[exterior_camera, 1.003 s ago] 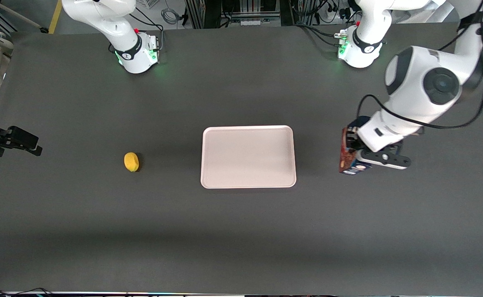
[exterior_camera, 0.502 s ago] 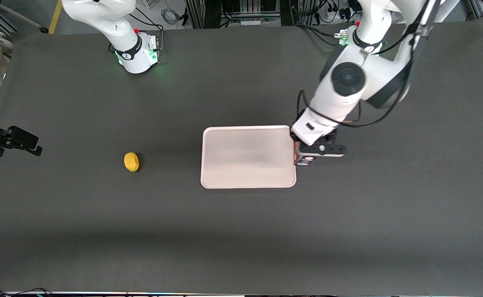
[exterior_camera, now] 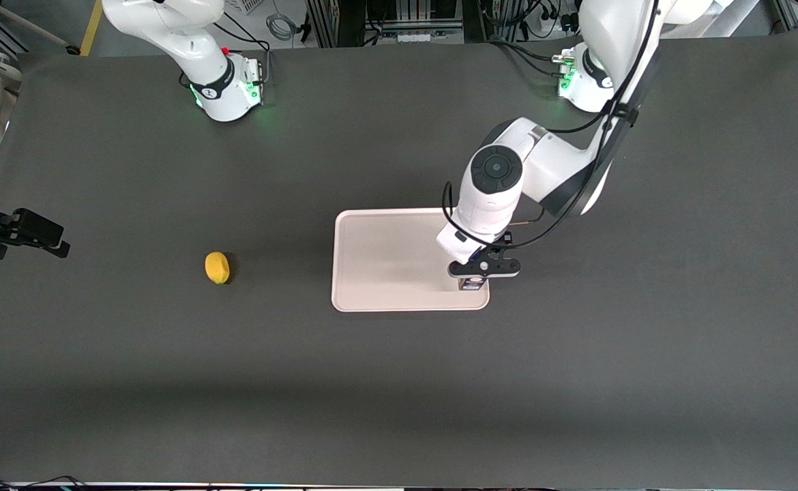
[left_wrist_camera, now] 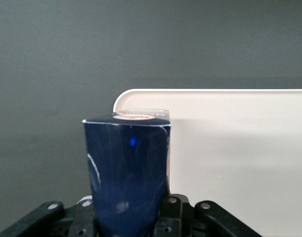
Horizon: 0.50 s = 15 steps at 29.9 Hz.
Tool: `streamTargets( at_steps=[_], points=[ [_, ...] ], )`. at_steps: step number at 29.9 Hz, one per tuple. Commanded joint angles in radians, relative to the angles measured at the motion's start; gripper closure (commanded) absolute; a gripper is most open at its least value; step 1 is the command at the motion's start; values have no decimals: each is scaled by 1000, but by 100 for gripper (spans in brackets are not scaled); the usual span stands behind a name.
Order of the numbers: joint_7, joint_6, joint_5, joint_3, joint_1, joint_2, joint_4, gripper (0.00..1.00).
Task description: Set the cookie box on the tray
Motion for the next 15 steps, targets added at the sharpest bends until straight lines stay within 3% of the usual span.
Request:
streamTargets(
  at_steps=[1,15],
  points=[
    [-42,5,45,6,-16,45,28,75],
    [-114,75,88,6,-45,95,-11,74]
  ],
)
